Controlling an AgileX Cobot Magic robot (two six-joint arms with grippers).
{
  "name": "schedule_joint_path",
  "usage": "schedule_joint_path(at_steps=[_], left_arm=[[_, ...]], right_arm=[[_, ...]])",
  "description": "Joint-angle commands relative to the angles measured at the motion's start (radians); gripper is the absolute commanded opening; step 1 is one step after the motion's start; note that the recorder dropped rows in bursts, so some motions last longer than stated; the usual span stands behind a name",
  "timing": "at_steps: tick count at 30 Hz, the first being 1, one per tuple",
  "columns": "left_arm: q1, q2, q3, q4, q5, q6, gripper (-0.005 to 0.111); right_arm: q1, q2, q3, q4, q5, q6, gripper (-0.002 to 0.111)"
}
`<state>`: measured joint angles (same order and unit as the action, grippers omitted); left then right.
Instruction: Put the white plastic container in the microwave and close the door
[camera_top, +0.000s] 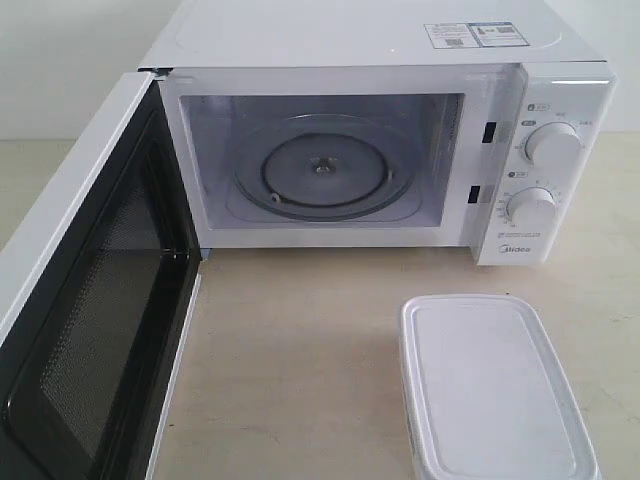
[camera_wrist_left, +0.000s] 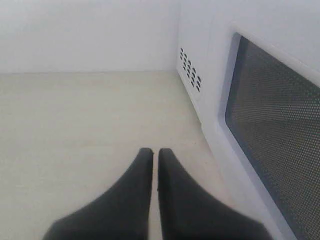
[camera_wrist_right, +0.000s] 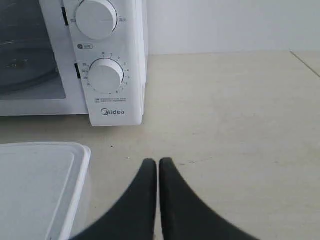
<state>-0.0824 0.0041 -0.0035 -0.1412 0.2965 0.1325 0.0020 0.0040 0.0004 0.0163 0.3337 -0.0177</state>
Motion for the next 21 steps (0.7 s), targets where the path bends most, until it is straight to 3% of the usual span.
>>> schedule_joint_path(at_steps=[1,10,12,16,21], left_arm=[[0.002,-0.004,0.003,-0.008,-0.001,-0.009,0.004],[0.002,-0.004,0.003,-0.008,-0.001,-0.009,0.004],[0.002,-0.004,0.003,-0.008,-0.001,-0.009,0.004],[0.002,-0.004,0.003,-0.008,-0.001,-0.009,0.004],[0.002,-0.004,0.003,-0.008,-0.001,-0.009,0.004]], right_arm=[[-0.002,-0.004,0.0,-0.002,-0.004,-0.003,0.0],[-0.002,-0.004,0.0,-0.028,-0.043,-0.045,0.0],[-0.002,-0.004,0.0,-0.028,-0.118,-0.05,0.0],[-0.002,-0.004,0.0,-0.028,-0.448,-0.052,0.0],[-0.002,-0.004,0.0,-0.025,-0.662,-0.052,0.0]])
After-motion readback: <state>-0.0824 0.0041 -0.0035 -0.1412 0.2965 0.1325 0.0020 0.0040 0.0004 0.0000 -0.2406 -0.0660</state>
